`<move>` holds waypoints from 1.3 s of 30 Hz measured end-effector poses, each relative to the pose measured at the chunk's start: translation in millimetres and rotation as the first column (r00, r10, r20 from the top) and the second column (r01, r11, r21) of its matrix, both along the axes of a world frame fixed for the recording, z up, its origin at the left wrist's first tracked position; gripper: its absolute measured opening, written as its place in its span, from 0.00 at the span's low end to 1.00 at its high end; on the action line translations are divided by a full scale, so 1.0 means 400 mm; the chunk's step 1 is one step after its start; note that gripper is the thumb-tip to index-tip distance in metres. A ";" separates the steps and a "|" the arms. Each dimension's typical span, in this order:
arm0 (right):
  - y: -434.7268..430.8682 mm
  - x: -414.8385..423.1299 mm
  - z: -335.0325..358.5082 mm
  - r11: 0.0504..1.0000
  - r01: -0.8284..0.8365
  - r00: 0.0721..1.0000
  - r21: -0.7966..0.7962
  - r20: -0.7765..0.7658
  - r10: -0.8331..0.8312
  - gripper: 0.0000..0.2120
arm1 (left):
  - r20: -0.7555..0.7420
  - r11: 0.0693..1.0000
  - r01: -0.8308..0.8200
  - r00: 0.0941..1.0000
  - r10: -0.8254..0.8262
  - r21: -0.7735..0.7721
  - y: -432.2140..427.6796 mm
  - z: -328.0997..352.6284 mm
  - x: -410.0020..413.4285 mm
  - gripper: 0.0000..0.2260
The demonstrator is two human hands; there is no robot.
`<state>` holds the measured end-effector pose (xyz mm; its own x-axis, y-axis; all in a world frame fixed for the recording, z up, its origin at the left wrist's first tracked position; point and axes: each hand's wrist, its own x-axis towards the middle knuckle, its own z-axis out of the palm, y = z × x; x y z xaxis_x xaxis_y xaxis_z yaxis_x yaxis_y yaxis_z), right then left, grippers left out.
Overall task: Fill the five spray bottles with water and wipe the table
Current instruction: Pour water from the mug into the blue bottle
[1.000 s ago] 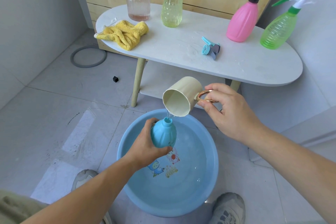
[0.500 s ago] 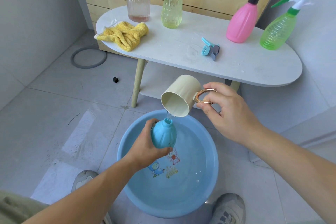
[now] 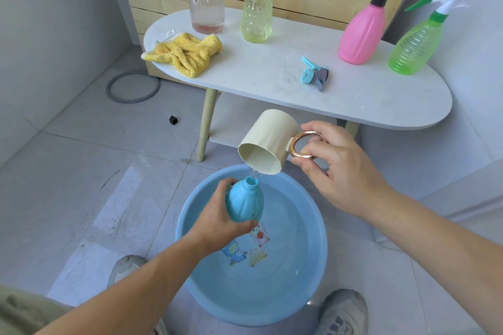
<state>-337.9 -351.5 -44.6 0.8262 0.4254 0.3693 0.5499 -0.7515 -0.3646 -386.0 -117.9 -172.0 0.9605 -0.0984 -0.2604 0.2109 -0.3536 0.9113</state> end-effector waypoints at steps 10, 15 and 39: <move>0.002 0.002 -0.010 0.995 -0.071 0.988 -0.073 0.134 0.080 0.16 | -0.002 1.000 0.001 1.000 -0.001 0.005 0.001 0.003 -0.001 0.37; 0.002 0.001 -0.024 0.981 -0.120 0.975 -0.152 0.170 0.145 0.15 | -0.006 1.000 -0.003 1.000 0.003 -0.008 0.000 0.000 -0.001 0.37; 0.011 0.046 -0.471 0.875 0.463 0.356 -0.142 -0.874 -0.331 0.18 | -0.089 0.999 -0.025 0.996 0.028 0.040 0.022 -0.080 -0.015 0.35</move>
<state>-319.4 -347.2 -232.8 0.7909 -0.0314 -0.6111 -0.4477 -0.7105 -0.5429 -391.9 -109.0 -204.0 0.9351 -0.0616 -0.3489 0.3011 -0.3812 0.8741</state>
